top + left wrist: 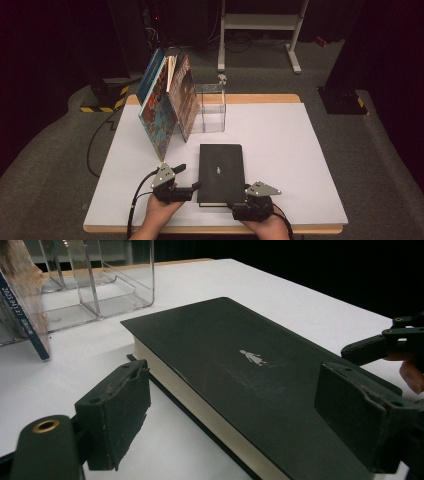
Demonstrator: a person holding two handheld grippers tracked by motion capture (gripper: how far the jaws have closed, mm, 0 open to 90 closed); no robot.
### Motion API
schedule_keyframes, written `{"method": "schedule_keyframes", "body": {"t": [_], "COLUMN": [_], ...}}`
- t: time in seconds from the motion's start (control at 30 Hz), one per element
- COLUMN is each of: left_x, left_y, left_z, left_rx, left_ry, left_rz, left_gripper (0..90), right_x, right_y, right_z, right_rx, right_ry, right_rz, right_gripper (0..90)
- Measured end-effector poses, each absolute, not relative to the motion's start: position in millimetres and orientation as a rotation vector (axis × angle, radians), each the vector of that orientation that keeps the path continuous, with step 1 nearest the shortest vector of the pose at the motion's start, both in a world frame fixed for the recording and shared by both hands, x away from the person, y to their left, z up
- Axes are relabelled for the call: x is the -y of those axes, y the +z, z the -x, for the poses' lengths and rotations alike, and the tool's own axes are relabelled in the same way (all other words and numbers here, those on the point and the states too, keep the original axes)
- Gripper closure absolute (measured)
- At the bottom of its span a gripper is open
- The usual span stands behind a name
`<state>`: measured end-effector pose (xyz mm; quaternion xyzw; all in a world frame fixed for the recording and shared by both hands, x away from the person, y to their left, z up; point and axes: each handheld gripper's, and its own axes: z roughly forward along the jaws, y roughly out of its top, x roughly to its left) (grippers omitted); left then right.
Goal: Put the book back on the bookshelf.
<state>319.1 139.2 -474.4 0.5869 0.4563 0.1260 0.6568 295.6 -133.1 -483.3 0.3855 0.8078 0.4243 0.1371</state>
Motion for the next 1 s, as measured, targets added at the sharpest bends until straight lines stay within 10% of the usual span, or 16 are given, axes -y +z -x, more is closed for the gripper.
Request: {"method": "schedule_keyframes", "body": {"t": [1.0], "left_x": [-123.6], "left_y": [-480.0], "left_z": [-364.2], "left_rx": [-1.177], "left_ry": [0.272], "left_rz": [-1.445], "left_gripper": [16.2], "right_x": [135.8], "right_y": [-463.0], "right_z": [-331.3], "right_rx": [-2.221], "right_ry": [1.307], "right_rz": [-1.100], "right_gripper": [25.6]}}
